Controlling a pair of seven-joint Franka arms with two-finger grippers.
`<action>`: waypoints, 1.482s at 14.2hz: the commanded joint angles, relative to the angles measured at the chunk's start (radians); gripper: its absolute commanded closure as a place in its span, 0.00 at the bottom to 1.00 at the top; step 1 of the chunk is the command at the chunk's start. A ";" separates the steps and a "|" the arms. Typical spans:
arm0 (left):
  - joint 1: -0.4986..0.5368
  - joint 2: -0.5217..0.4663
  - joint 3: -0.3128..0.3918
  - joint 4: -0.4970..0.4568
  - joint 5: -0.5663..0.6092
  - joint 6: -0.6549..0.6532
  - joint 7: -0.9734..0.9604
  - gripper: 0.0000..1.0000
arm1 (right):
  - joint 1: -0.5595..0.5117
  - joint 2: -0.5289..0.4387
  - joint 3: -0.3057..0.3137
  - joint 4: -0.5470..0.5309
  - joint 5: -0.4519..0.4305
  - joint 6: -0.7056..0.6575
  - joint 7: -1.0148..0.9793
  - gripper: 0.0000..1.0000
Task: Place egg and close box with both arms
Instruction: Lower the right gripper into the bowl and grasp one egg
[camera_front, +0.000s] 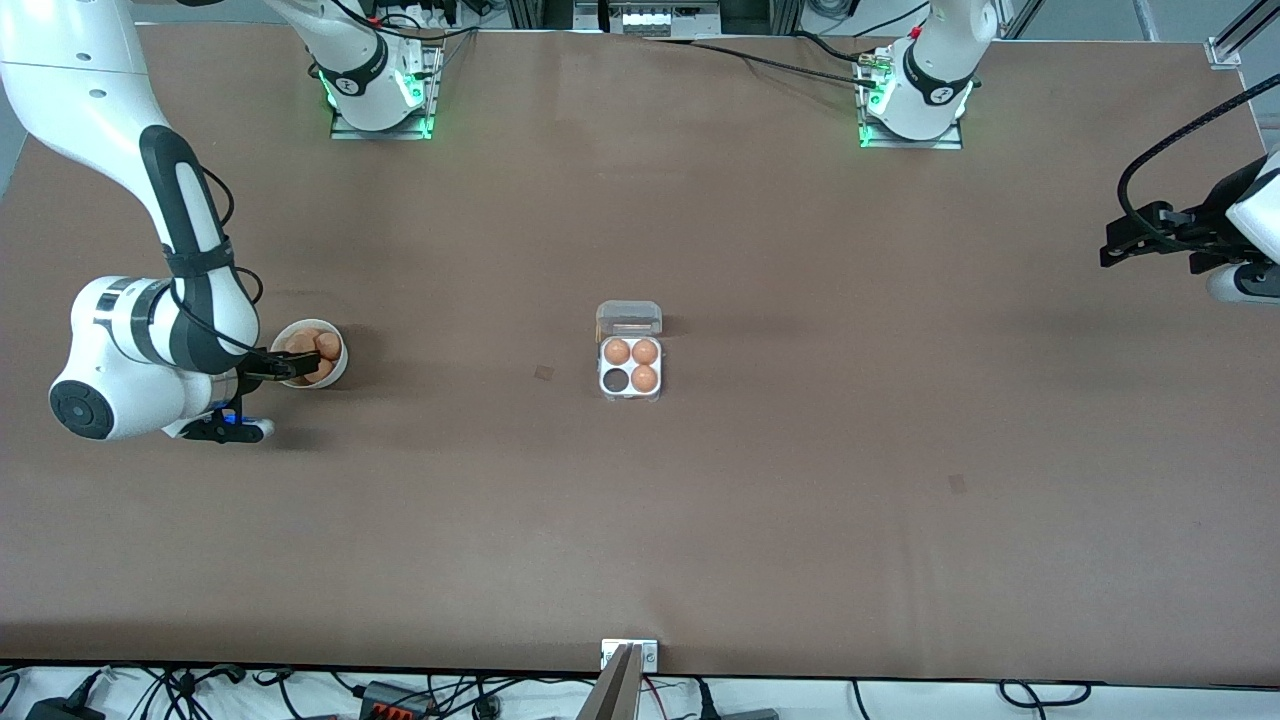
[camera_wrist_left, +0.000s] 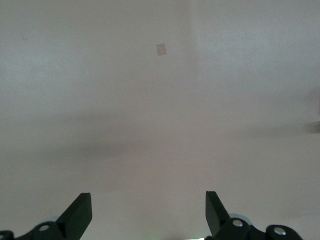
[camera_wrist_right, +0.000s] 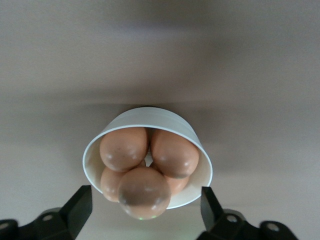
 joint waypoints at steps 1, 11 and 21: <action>0.000 0.009 0.002 0.027 -0.017 -0.009 0.017 0.00 | -0.014 0.002 0.004 0.003 0.016 -0.018 -0.012 0.34; 0.000 0.010 0.002 0.027 -0.017 -0.009 0.017 0.00 | -0.011 0.002 0.012 0.003 0.020 -0.018 -0.011 0.46; -0.001 0.010 0.005 0.028 -0.017 -0.009 0.017 0.00 | -0.026 0.002 0.007 0.006 0.076 -0.088 -0.016 0.43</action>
